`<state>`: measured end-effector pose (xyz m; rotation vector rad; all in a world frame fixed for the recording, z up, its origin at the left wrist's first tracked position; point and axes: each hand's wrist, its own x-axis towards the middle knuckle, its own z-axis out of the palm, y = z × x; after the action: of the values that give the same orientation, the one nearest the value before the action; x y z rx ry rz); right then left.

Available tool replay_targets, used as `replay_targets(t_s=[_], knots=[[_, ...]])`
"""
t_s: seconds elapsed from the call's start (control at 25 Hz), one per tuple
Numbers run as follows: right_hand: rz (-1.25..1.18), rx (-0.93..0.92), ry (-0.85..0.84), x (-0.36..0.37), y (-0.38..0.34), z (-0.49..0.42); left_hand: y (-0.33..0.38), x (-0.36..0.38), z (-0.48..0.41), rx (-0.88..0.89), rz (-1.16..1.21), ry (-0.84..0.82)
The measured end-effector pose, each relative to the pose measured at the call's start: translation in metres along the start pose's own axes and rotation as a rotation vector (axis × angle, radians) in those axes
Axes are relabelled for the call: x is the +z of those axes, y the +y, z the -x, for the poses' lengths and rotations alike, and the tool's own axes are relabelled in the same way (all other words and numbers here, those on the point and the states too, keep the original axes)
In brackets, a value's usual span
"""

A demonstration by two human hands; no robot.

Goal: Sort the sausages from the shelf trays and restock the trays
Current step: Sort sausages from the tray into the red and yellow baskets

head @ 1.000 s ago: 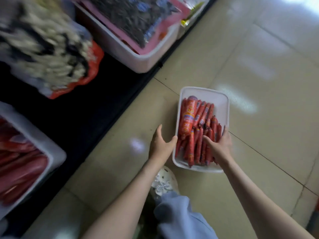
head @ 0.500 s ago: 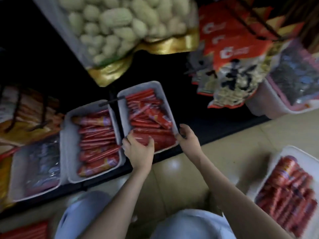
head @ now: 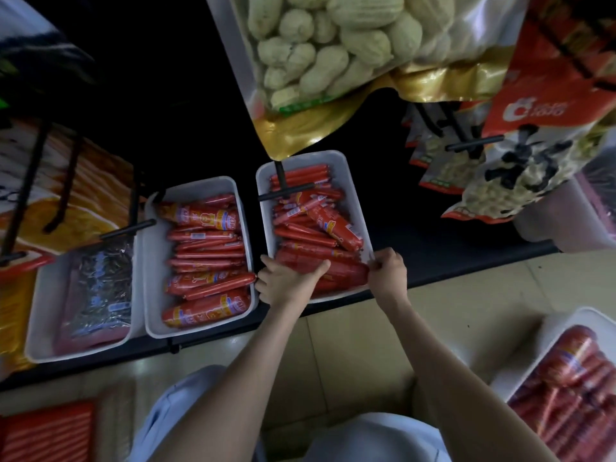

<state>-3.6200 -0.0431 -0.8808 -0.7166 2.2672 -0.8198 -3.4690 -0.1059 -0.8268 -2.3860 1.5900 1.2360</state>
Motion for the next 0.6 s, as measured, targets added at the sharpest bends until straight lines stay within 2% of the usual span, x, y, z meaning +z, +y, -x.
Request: replay_targets(t_s=[0.12, 0.24, 0.4, 0.6], knots=[[0.003, 0.032, 0.006, -0.014, 0.021, 0.008, -0.015, -0.002, -0.005, -0.017, -0.06, -0.075], [0.014, 0.104, -0.082, -0.032, 0.036, 0.015, -0.025, 0.002, -0.018, 0.031, -0.071, -0.192], [-0.164, 0.039, -0.27, -0.034, 0.014, -0.005, -0.021, 0.009, -0.036, 0.101, 0.338, -0.188], [-0.498, 0.031, -0.497, -0.017, 0.017, -0.034, -0.018, 0.021, -0.05, 0.193, 0.633, -0.177]])
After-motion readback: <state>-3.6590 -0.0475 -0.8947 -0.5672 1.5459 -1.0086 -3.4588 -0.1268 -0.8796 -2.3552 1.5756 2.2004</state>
